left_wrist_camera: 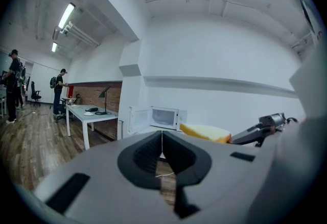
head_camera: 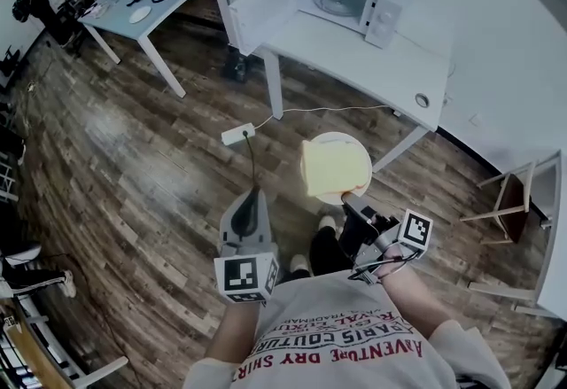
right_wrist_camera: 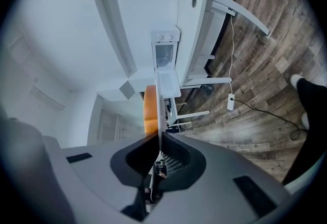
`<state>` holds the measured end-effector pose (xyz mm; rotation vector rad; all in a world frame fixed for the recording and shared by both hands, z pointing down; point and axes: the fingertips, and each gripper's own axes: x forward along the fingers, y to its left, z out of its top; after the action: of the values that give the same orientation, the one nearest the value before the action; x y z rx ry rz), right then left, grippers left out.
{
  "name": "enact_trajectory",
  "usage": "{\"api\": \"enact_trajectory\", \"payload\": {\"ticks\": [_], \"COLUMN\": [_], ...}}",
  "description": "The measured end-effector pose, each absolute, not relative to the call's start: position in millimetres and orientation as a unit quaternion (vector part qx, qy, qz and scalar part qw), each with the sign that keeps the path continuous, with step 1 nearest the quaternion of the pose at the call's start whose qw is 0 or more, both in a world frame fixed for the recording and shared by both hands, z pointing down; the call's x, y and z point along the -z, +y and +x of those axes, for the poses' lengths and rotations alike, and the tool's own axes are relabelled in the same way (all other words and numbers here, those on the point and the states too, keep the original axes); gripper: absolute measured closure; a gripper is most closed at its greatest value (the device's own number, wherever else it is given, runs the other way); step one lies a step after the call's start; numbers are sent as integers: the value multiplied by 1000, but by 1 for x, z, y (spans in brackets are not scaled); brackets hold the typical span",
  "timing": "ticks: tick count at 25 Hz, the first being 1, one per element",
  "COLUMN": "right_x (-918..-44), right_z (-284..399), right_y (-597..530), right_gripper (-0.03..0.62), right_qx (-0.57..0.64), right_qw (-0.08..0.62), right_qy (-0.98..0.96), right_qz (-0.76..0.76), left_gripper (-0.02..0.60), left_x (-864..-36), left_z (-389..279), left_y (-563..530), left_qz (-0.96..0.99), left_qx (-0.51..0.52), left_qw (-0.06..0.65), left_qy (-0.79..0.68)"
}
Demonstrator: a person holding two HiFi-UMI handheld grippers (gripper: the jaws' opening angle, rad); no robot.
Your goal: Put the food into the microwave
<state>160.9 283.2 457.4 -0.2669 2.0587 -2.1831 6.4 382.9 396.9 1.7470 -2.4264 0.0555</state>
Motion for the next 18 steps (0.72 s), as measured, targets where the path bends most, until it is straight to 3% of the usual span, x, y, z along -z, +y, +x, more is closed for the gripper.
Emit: {"api": "enact_trajectory", "payload": {"ticks": [18], "right_x": [-464], "right_z": [25], "right_y": [63], "right_gripper": [572], "right_qx": [742], "right_qw": [46], "right_qy": [665], "right_qz": [-72], "left_gripper": [574], "left_x": [-393], "left_z": [-122], "left_y": [167], "left_qz": [562], "left_qx": [-12], "left_qw": [89], "left_qy": [-822]}}
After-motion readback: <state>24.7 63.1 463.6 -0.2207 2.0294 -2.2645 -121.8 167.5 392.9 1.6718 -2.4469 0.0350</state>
